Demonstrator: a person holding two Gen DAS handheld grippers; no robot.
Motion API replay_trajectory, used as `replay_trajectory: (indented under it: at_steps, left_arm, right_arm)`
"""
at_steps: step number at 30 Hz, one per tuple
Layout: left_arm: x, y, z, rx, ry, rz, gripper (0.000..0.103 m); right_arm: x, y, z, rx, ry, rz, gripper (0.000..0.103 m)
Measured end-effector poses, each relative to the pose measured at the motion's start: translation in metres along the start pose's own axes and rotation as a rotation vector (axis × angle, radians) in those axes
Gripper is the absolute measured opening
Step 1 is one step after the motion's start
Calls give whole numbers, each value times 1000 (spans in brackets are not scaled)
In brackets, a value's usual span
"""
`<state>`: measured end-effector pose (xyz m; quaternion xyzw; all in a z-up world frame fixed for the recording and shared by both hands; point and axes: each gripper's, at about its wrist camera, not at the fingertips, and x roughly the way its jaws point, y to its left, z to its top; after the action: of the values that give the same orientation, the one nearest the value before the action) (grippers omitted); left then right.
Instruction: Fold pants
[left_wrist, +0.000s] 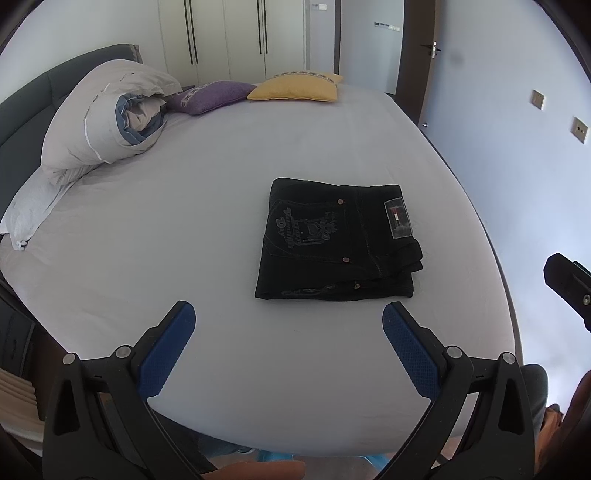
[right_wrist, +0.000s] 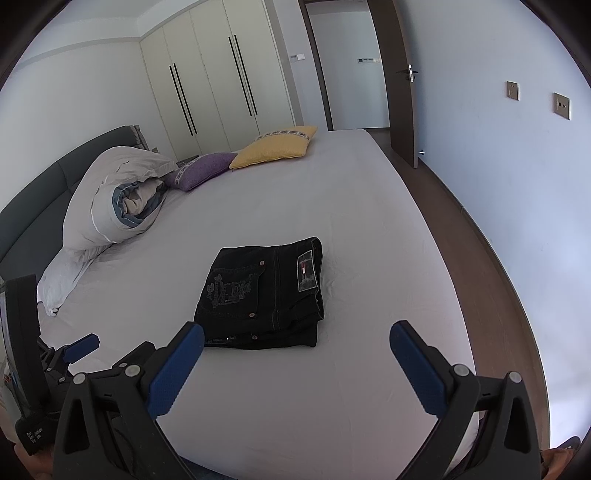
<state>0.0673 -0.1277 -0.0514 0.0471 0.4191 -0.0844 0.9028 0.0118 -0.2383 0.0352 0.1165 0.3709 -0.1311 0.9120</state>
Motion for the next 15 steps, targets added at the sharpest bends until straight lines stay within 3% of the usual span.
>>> replay_trajectory:
  at_steps: [15]
  left_arm:
    - [5,6,-2,-9,13,-19,103]
  right_arm:
    - [5,0,-3,-8,19,7,103]
